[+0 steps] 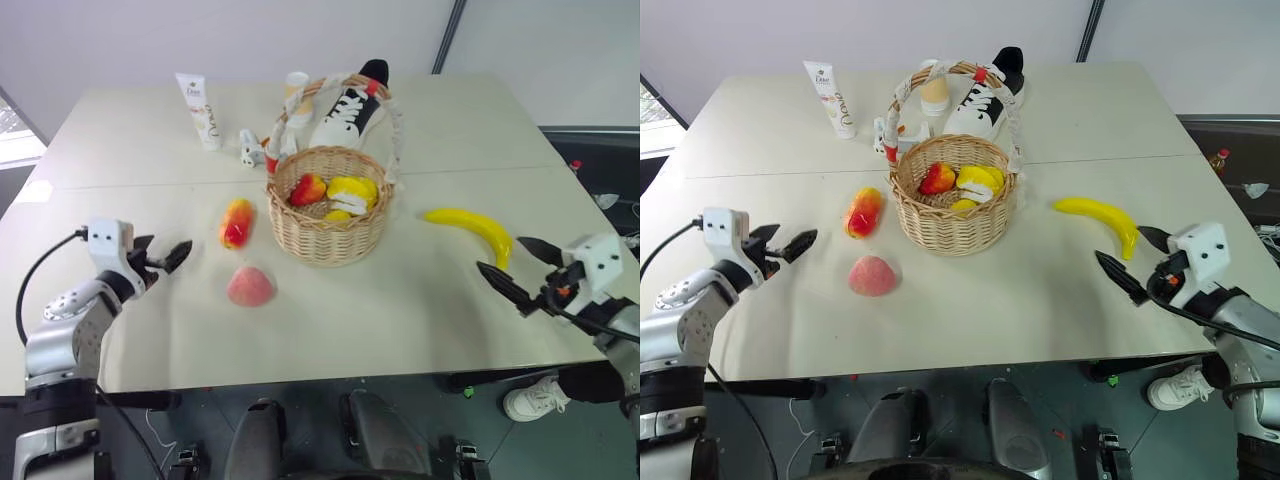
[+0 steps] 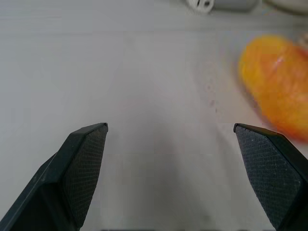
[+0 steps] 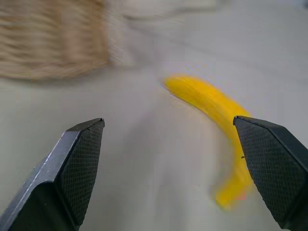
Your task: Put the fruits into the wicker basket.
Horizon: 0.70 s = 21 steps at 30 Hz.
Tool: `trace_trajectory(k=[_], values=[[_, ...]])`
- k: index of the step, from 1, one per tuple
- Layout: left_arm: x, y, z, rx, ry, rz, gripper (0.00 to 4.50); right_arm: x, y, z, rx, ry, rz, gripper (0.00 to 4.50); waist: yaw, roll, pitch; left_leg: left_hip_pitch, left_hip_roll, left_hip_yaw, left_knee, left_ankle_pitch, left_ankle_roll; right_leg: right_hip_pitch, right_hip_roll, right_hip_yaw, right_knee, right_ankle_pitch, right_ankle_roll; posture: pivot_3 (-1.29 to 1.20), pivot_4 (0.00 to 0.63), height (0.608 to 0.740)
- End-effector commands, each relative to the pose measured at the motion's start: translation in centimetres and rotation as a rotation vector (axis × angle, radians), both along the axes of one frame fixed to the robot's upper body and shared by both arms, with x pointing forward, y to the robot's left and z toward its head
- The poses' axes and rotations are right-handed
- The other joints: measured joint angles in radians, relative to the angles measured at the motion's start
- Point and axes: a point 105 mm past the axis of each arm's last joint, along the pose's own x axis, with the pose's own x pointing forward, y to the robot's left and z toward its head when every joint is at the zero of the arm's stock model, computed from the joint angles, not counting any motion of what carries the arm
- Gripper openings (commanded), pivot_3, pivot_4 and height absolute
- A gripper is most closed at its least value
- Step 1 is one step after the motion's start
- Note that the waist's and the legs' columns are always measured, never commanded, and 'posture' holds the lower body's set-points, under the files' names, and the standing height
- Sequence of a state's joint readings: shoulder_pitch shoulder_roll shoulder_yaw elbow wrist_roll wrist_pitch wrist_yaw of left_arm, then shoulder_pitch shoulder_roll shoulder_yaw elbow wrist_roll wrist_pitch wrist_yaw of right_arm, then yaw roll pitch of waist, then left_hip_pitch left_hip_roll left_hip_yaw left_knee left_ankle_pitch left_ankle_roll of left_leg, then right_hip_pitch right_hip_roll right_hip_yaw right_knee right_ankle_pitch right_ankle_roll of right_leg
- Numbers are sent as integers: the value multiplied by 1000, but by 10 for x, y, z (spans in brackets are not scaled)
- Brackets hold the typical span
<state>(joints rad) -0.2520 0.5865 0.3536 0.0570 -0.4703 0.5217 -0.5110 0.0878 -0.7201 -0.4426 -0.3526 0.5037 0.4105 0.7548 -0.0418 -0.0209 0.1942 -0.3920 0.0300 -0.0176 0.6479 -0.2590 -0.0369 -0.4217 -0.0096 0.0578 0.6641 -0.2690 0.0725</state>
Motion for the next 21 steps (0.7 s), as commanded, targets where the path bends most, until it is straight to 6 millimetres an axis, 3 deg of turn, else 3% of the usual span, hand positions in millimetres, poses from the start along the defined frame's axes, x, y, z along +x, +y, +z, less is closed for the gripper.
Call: trace_trajectory(k=[1, 6, 11, 16, 21], values=[[4, -7, 28, 25, -50, -16, 4500, -6, 29, 19, -16, -27, 131, 4468, 0, 0, 0, 0, 0, 0, 0, 0, 0, 0, 0, 0, 0, 0, 0, 0, 150, 740], [21, -33, 39, 124, 19, -52, 4500, -13, 72, 34, -32, -36, 308, 4468, 1, 0, 0, 0, -1, -1, 0, 0, 0, 0, 0, 0, 0, 0, 0, 0, 150, 740], [37, -77, 43, 90, 156, -106, 4500, -24, 124, 57, -64, -106, 518, 4468, 0, -1, 0, -1, -1, -1, 1, 0, 0, 0, 0, -1, 0, 0, 0, 0, 150, 740], [44, -100, 40, 167, 223, -132, 4500, -29, 147, 62, -59, -122, 607, 4468, 0, -1, 0, -1, -2, -3, 0, 0, 0, 0, 0, -2, 0, 0, 1, 0, 150, 740], [52, -102, 29, 218, 274, -106, 4500, -29, 155, 61, -58, -127, 641, 4468, 0, -1, 0, -1, -2, -3, 1, 0, 0, 0, 0, -2, 0, 0, 1, 0, 150, 740]])
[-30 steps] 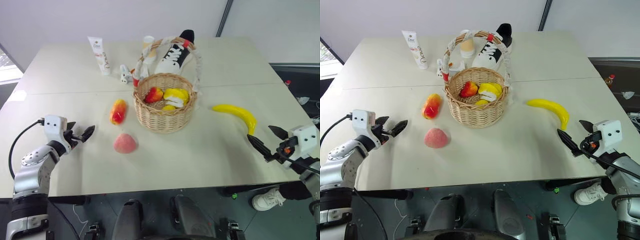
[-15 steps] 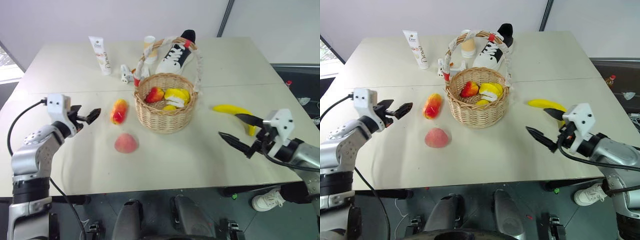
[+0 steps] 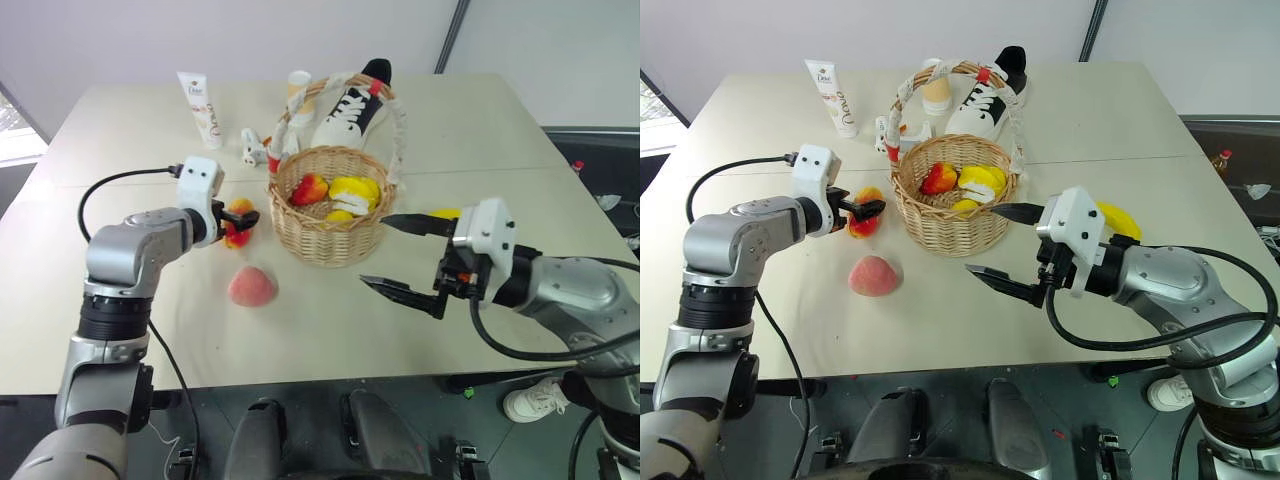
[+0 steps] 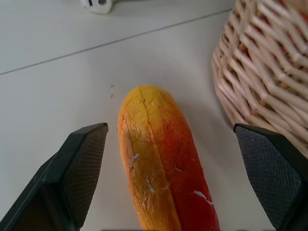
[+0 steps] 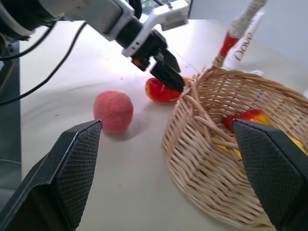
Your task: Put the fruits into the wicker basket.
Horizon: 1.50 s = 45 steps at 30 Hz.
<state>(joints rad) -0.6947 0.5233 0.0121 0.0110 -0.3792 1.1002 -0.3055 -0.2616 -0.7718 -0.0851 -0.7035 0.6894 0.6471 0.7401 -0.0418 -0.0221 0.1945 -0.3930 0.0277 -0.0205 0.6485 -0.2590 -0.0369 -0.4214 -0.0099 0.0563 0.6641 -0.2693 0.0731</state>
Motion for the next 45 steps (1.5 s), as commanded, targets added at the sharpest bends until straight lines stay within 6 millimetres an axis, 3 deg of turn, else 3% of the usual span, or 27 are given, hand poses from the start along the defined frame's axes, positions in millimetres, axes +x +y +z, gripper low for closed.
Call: trace_trajectory(k=[1, 7, 10, 13, 15, 20, 23, 27, 29, 32, 34, 38, 41, 45], values=[[6, 3, 2, 50, -8, 23, 4500, -5, 7, 9, 9, -52, 36, 4468, 0, 0, 0, 0, 0, 0, 0, 0, 0, 0, 0, 0, 0, 0, 0, 0, 150, 740], [11, 0, -12, 63, 24, 24, 4500, -7, 14, 7, 26, -50, 53, 4468, 2, 0, 0, 0, 0, 0, 0, 0, 0, 0, 0, 0, 0, 0, 0, 0, 150, 740], [13, -3, -12, 56, -1, 14, 3641, -7, 16, 5, 29, -49, 57, 4500, 3, 0, 0, 0, 0, 0, 0, 0, 0, 0, -1, 0, 0, 0, 0, 0, 150, 740], [14, -1, -10, 52, -25, 19, 2130, -7, 17, 5, 34, -51, 61, 4500, 3, 0, 0, 0, 0, 0, 0, 0, 0, 0, -1, 0, 0, 0, 0, 0, 150, 740], [13, 1, -7, 53, -42, 20, 1570, -7, 18, 5, 36, -51, 63, 4500, 1, 0, 0, 0, 0, 0, 0, 0, 0, 0, 0, 0, 0, 0, 0, 0, 150, 740], [3, 27, 10, 70, -105, 22, 1568, -6, 16, 6, 32, -58, 58, 4500, -4, 0, 0, 0, 0, 0, 0, 0, 0, 0, 0, 0, 0, 0, 0, 0, 150, 740], [-21, 32, 36, -6, -191, -102, 1568, -3, 11, 6, 23, -64, 42, 4500, -3, 0, 0, 0, 1, -1, 0, 0, 0, -1, 0, 0, 1, 0, 0, 0, 150, 740], [-67, 3, 74, -65, -340, -439, 1568, 5, 4, 5, 16, -64, 14, 4500, 6, 0, 0, -1, 3, 0, 0, 0, 0, -1, -1, 0, 0, 0, 0, 0, 150, 740], [-75, -20, 88, -114, -371, -535, 1568, 11, 1, 5, 18, -65, -3, 4500, 22, 0, 0, -1, 2, 0, 1, 0, 0, -1, -3, -1, 0, 0, 0, 0, 150, 740], [-75, -62, 90, -64, -405, -664, 1568, 18, -1, 3, 23, -65, -22, 4500, 32, -1, 0, -1, -1, 0, 2, 0, 0, 1, -3, -1, -1, 0, 0, 0, 150, 740], [-63, -85, 89, -27, -427, -680, 1568, 22, -2, 1, 24, -66, -34, 4500, 30, -1, 0, -1, -2, 0, 2, 0, 0, 2, -3, -1, -1, -1, 1, 0, 150, 740], [-47, -114, 84, 16, -438, -719, 1568, 25, -2, 0, 34, -73, -61, 4500, 20, -1, 0, -1, -2, 0, 1, 0, 1, 1, -1, 0, -1, -1, 1, 0, 150, 740], [-43, -124, 80, 20, -433, -754, 1568, 25, -3, 0, 40, -77, -80, 4500, 12, -1, 0, 0, -1, 0, 0, 0, 1, 0, 0, 1, 0, -1, 1, 0, 150, 740], [-35, -117, 86, -49, -429, -717, 3518, 23, -3, -1, 53, -78, -104, 4500, 8, -1, 0, 0, -1, 0, 1, 0, 1, 0, 0, 1, 0, -1, 1, 0, 150, 740]])
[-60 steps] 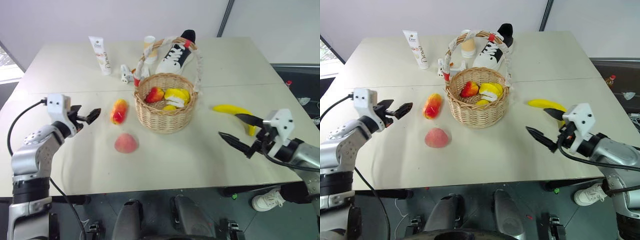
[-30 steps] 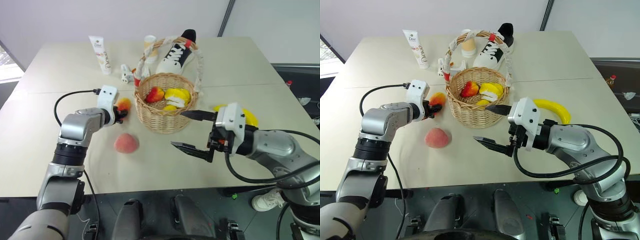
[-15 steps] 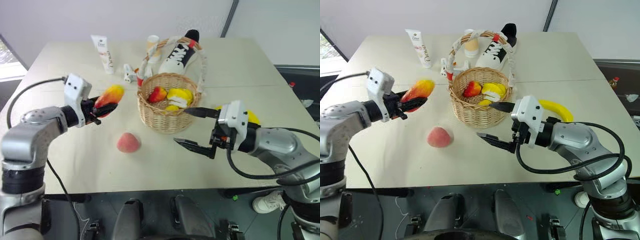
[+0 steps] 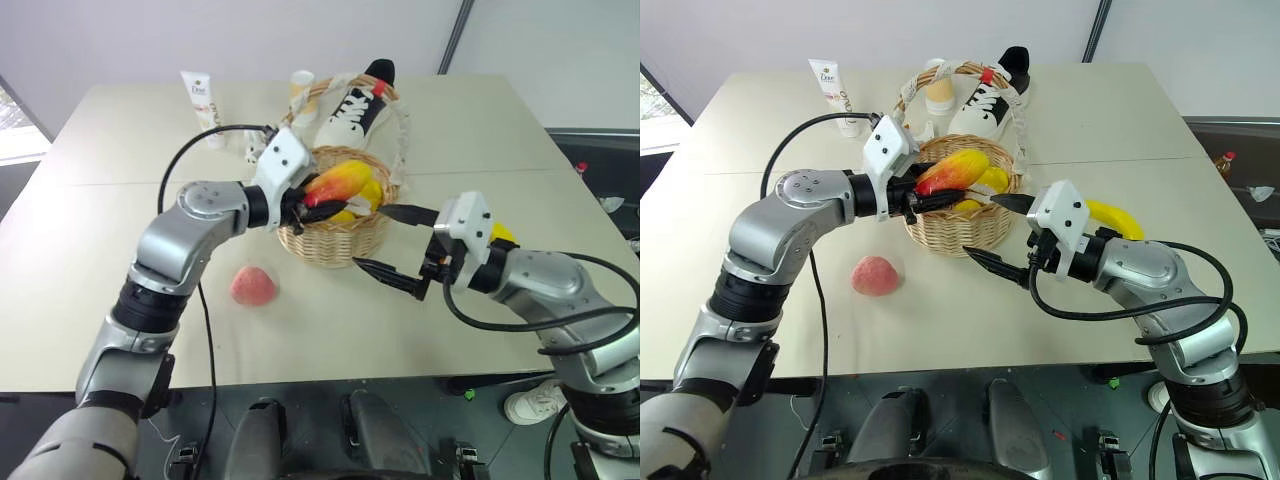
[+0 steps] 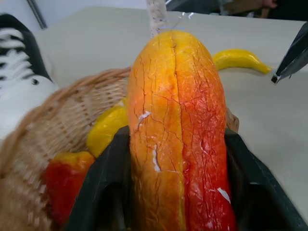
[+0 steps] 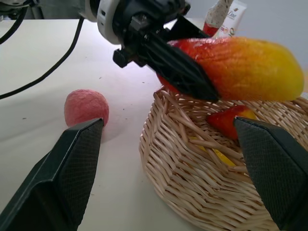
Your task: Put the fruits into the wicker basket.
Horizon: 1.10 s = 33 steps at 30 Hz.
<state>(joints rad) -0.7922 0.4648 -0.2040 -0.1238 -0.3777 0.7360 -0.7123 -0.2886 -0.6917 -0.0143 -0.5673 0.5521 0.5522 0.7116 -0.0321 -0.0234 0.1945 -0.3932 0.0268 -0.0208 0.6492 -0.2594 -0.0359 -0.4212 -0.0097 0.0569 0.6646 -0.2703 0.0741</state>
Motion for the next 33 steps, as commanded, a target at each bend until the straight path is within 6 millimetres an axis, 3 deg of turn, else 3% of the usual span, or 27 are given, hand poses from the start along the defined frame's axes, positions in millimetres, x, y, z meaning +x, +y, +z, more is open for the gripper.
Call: trace_trajectory(k=[1, 2, 4, 7, 11, 14, 20, 27, 33], values=[[0, 14, 31, -94, -65, 9, 3909, -6, 1, 11, 20, -58, -13, 4500, -4, 0, 0, 0, 0, 0, 0, 0, 0, 0, 0, 0, 0, 0, 0, 0, 150, 740], [-3, 21, 39, -137, -76, -2, 4465, -6, 1, 11, 23, -58, -18, 4500, -6, 0, 0, 0, 0, 0, 0, 0, 0, 0, 0, 0, 0, 0, 0, 0, 150, 740], [-10, 32, 48, -184, -86, -19, 4465, -6, 1, 11, 25, -57, -21, 4500, -12, 0, 0, -1, 0, 0, 0, 0, 0, 0, 0, 0, 0, 0, 0, 0, 150, 740], [-13, 68, 48, -176, -74, 53, 4465, -7, 1, 10, 24, -56, -16, 4500, -14, 0, 0, 0, 1, 0, 0, 0, 0, 0, 0, 0, 0, 0, 0, 0, 150, 740], [-26, 122, 24, -82, 33, 140, 4465, -5, 1, 10, 21, -56, -6, 4500, -14, 0, 0, 1, 1, 0, -1, 0, 0, 0, 0, 0, 1, 0, 0, 0, 150, 740], [-47, 141, 1, -10, 139, 124, 4465, -4, 2, 10, 19, -54, 9, 4500, -11, 0, 0, 1, 1, 0, -1, 0, 0, 0, 0, 0, 0, 0, 0, 0, 150, 740], [-70, 134, -46, 236, 229, 48, 4465, -5, 8, 8, 10, -44, 54, 4500, 13, 0, 0, -1, 2, 1, 0, 0, 0, 0, -3, -1, -1, 0, 0, 0, 150, 740], [-70, 111, -62, 288, 248, -46, 4465, -9, 12, 4, 1, -33, 72, 4500, 13, 0, 0, -1, 1, 1, 0, 0, 0, 0, -1, -1, -1, 0, 0, 0, 150, 740], [-65, 106, -82, 402, 250, -82, 4465, -11, 15, 4, 9, -34, 71, 4500, 11, 0, 0, 0, 1, 2, 0, 0, 0, 0, -1, 0, -1, 0, 0, 0, 150, 740]])
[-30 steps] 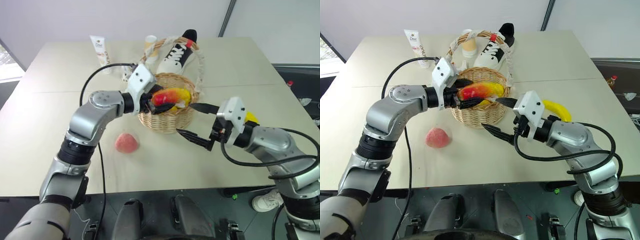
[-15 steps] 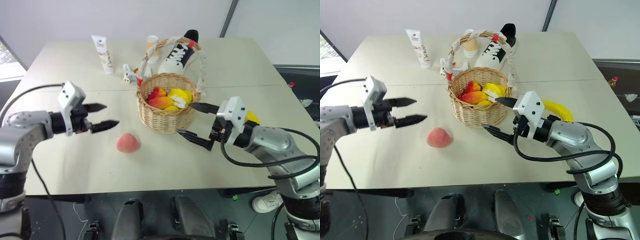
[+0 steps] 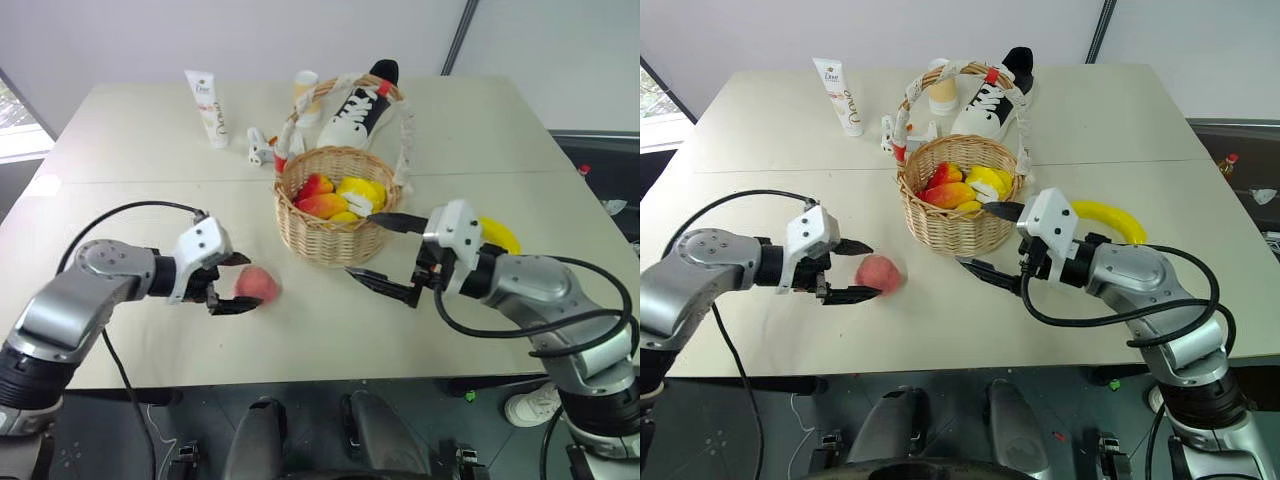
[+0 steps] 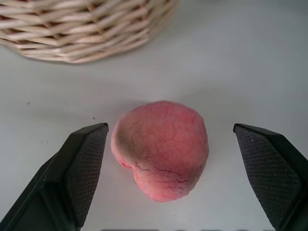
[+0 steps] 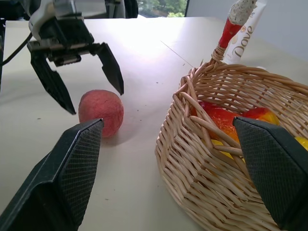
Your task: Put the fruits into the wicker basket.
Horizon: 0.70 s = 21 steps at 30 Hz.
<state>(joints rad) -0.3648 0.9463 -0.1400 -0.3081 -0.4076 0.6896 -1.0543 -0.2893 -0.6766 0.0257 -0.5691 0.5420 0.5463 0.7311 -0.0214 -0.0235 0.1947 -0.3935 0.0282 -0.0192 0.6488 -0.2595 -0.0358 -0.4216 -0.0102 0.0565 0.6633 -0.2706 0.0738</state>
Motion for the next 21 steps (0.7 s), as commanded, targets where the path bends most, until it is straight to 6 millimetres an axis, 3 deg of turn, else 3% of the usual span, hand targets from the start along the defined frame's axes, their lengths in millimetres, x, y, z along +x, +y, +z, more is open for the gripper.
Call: trace_trajectory(k=[1, 3, 8, 11, 16, 18, 21], values=[[3, -3, -3, 42, -23, -33, 4465, -7, 6, 10, 16, -52, 22, 4500, 1, 0, 0, 0, 0, 0, 0, 0, 0, 0, 0, 0, 0, 0, 0, 0, 150, 740], [6, -3, -5, 59, -34, -42, 4231, -8, 7, 10, 18, -52, 21, 4500, 2, 0, 0, 0, 0, 0, 0, 0, 0, 0, 0, 0, 0, 0, 0, 0, 150, 740], [13, -1, 4, 44, -73, -25, 2375, -8, 6, 10, 15, -50, 19, 4500, 1, 0, 0, 0, 0, 0, 0, 0, 0, 0, 0, 0, 0, 0, 0, 0, 150, 740], [19, -3, 26, -66, -105, 6, 2375, -8, 4, 10, 6, -48, 19, 4500, 3, 0, 0, 0, 0, 0, 0, 0, 0, 0, 0, 0, 0, 0, 0, 0, 150, 740], [22, -24, 88, -325, -221, -14, 2375, -6, -1, 11, -10, -55, 12, 4500, 4, 0, 0, -2, 0, -1, 1, 0, 0, -1, 0, -1, 0, 0, 0, 0, 150, 740], [26, -44, 114, -417, -299, -31, 2375, -3, -5, 13, -15, -63, -1, 4500, 5, 0, 0, -2, 0, -1, 1, 0, 0, -1, 0, -1, 0, 0, 0, 0, 150, 740], [43, -79, 122, -387, -411, -22, 2375, 2, -13, 14, -25, -70, -35, 4500, 8, -1, 0, -2, -1, -2, 2, 0, 0, 0, -1, -1, 0, 0, 1, 0, 150, 740]])
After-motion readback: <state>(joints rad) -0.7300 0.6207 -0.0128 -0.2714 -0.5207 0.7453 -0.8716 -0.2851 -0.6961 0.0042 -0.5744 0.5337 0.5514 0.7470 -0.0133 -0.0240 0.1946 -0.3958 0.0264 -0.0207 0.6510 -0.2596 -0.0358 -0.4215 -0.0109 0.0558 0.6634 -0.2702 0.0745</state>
